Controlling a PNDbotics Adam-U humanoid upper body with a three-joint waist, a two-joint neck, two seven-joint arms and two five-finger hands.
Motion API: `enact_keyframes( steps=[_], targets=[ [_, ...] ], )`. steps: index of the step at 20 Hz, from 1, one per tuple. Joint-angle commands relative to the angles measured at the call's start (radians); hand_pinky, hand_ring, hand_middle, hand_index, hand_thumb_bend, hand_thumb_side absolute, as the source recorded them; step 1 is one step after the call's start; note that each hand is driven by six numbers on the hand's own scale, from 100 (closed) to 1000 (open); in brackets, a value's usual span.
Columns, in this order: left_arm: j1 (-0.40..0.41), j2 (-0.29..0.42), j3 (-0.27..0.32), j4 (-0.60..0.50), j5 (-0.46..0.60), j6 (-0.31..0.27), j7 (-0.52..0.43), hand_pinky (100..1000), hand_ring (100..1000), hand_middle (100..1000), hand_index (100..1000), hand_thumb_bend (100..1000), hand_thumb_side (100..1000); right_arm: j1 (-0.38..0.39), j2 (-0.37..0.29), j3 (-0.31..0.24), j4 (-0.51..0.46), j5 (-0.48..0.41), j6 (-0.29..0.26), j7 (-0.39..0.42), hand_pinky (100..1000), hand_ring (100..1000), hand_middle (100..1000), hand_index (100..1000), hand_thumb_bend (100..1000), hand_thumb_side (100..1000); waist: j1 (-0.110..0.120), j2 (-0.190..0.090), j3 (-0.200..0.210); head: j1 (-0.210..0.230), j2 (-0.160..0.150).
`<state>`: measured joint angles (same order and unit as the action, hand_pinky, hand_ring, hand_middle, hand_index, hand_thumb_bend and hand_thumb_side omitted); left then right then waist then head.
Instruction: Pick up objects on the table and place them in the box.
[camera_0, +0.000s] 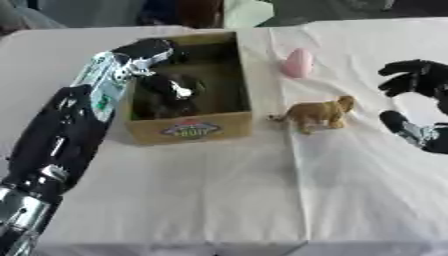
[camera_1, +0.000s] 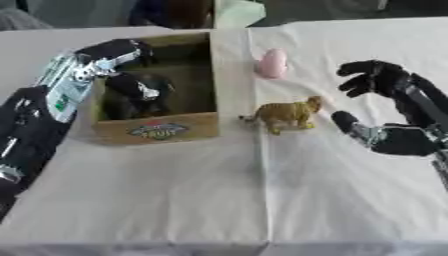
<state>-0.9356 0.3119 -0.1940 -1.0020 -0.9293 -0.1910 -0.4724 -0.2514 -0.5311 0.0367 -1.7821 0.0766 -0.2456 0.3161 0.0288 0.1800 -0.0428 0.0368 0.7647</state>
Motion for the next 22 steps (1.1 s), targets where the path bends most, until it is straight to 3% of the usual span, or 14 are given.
enact_keyframes(
  steps=[1, 8, 15, 22],
  targets=[
    [-0.012, 0.052, 0.005, -0.051, 0.027, -0.002, -0.033, 773, 781, 781, 863, 765, 664, -0.007, -0.012, -0.015, -0.005, -0.008, -0.002, -0.001, 706, 736, 788, 874, 372, 408, -0.004, -0.019, 0.003, -0.006, -0.001],
    [0.020, 0.116, 0.027, -0.185, 0.129, 0.026, -0.025, 721, 732, 738, 838, 758, 720, -0.004, -0.016, -0.019, -0.002, -0.008, -0.003, -0.002, 707, 737, 788, 875, 371, 412, -0.007, -0.023, 0.017, -0.014, 0.001],
    [0.153, 0.207, 0.095, -0.455, 0.420, 0.094, 0.171, 653, 670, 678, 811, 700, 726, -0.037, -0.067, -0.026, -0.007, -0.011, -0.018, -0.020, 713, 741, 792, 878, 380, 384, -0.014, -0.024, 0.051, -0.027, 0.004],
    [0.351, 0.239, 0.157, -0.704, 0.646, 0.164, 0.350, 610, 636, 645, 794, 611, 699, -0.111, -0.164, 0.017, 0.004, -0.005, -0.062, -0.014, 727, 749, 802, 884, 406, 372, -0.019, -0.023, 0.096, -0.042, 0.005]
  ],
)
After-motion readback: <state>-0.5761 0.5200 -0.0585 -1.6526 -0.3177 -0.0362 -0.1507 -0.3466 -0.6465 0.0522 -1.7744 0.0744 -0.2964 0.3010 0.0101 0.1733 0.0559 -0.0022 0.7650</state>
